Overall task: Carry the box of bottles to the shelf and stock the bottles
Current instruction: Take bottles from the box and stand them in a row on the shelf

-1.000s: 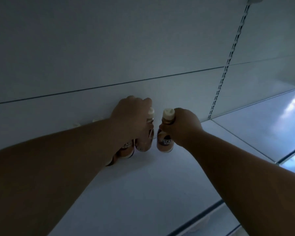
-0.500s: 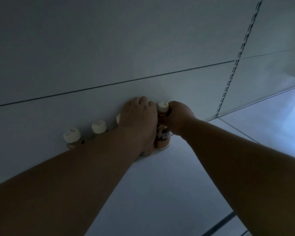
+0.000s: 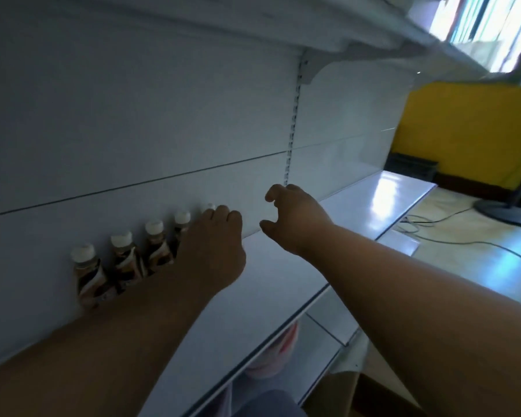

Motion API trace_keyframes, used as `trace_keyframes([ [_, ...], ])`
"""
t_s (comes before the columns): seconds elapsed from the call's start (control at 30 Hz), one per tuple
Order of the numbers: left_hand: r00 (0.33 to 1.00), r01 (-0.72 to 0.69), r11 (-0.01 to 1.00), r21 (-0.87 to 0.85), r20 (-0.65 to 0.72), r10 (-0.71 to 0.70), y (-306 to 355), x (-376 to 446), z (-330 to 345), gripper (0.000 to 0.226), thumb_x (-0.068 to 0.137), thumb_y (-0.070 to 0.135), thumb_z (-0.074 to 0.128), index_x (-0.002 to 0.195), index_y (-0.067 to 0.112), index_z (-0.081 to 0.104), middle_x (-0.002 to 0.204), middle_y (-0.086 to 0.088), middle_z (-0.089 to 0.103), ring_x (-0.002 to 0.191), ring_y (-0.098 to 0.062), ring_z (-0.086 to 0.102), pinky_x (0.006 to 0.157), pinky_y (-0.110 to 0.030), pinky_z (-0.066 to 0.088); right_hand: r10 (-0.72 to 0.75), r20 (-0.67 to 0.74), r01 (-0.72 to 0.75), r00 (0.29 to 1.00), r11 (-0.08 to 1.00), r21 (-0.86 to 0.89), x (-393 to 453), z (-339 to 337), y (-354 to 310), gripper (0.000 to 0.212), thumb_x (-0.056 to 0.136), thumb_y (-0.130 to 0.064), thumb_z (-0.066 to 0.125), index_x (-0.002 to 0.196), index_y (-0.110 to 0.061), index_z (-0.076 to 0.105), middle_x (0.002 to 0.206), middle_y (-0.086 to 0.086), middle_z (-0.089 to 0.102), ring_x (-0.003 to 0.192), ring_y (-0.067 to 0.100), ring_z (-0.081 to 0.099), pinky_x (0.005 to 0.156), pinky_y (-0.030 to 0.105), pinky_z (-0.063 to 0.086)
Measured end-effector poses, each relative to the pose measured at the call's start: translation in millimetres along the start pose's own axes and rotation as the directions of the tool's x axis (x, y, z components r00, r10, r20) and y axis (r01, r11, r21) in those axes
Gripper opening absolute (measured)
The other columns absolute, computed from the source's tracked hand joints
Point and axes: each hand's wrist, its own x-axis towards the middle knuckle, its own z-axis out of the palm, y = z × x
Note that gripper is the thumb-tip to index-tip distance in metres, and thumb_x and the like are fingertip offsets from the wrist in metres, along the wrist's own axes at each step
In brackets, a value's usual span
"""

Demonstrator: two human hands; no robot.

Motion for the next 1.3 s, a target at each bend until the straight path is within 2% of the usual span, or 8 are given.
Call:
trace_keyframes([
  [0.1,0.997,-0.040,0.987,-0.154,0.066,0.051,51.3,-20.3,-6.5,0.032,0.086,0.031,0.058,0.113,0.016,0.054,0.111,-0.002,0.053,0.101,-0.024,0.052,0.081,-0.037,0.043,0.051,-0.051,-0.054,0.997,0.998,-0.046,-50.7,-26.3,21.3,0.049,0.086,-0.031,0.067,0.130,-0.017,0.052,0.120,0.008,0.056,0.109,0.025,0.057,0.089,0.036,0.049],
  [0.23,0.981,-0.076,0.942,-0.328,0.146,0.130,120.9,-47.0,2.5,0.029,0.085,0.029,0.060,0.111,0.018,0.056,0.106,0.000,0.055,0.095,-0.018,0.052,0.079,-0.029,0.043,0.141,-0.052,-0.145,0.989,0.984,-0.102,-114.5,-49.7,63.1,0.046,0.088,-0.033,0.063,0.129,-0.018,0.051,0.123,0.006,0.055,0.112,0.024,0.054,0.090,0.036,0.048],
  [0.53,0.847,-0.226,0.876,-0.426,0.359,0.392,271.9,-109.2,93.7,0.026,0.083,0.031,0.060,0.107,0.022,0.055,0.103,0.002,0.053,0.099,-0.019,0.052,0.085,-0.037,0.046,0.391,-0.012,-0.390,0.920,0.917,-0.085,-256.5,-11.8,189.2,0.040,0.086,-0.032,0.063,0.124,-0.021,0.056,0.118,0.004,0.057,0.111,0.024,0.053,0.087,0.033,0.044],
  [0.67,0.699,-0.260,0.856,-0.448,0.524,0.486,328.3,-156.3,154.6,0.019,0.083,0.027,0.061,0.099,0.022,0.051,0.103,0.000,0.052,0.092,-0.019,0.048,0.079,-0.033,0.041,0.550,0.136,-0.539,0.824,0.835,-0.114,-318.2,39.3,249.8,0.038,0.088,-0.033,0.063,0.124,-0.022,0.055,0.120,0.000,0.057,0.111,0.020,0.053,0.080,0.026,0.034],
  [0.77,0.578,-0.247,0.869,-0.429,0.655,0.487,355.3,-190.2,200.4,0.028,0.084,0.028,0.064,0.109,0.022,0.053,0.109,-0.001,0.053,0.097,-0.019,0.049,0.085,-0.035,0.046,0.647,0.241,-0.646,0.723,0.757,-0.096,-356.3,82.2,290.8,0.036,0.087,-0.032,0.065,0.121,-0.022,0.057,0.114,-0.001,0.057,0.104,0.018,0.055,0.086,0.032,0.048],
  [0.9,0.435,-0.214,0.900,-0.379,0.788,0.435,367.5,-215.9,253.8,0.042,0.086,0.031,0.065,0.124,0.021,0.052,0.122,-0.003,0.052,0.110,-0.022,0.050,0.094,-0.041,0.048,0.706,0.408,-0.732,0.579,0.671,-0.120,-388.3,143.7,330.6,0.036,0.085,-0.031,0.068,0.119,-0.023,0.057,0.113,-0.001,0.056,0.100,0.018,0.056,0.082,0.032,0.050],
  [1.2,0.262,-0.041,0.968,-0.248,0.932,0.250,359.0,-247.6,348.7,0.057,0.079,0.026,0.073,0.130,0.019,0.047,0.128,-0.009,0.050,0.113,-0.030,0.051,0.095,-0.046,0.047,0.596,0.707,-0.774,0.380,0.623,-0.109,-404.2,266.4,355.5,0.040,0.083,-0.031,0.072,0.120,-0.022,0.058,0.113,-0.001,0.061,0.098,0.016,0.058,0.086,0.034,0.052],
  [1.3,0.209,-0.021,0.978,-0.207,0.956,0.207,361.6,-256.7,375.0,0.063,0.078,0.026,0.073,0.133,0.019,0.044,0.131,-0.012,0.047,0.117,-0.033,0.047,0.096,-0.046,0.045,0.513,0.813,-0.743,0.277,0.650,-0.157,-408.6,298.2,351.0,0.032,0.084,-0.032,0.072,0.109,-0.017,0.061,0.090,-0.002,0.059,0.087,0.015,0.059,0.077,0.031,0.051],
])
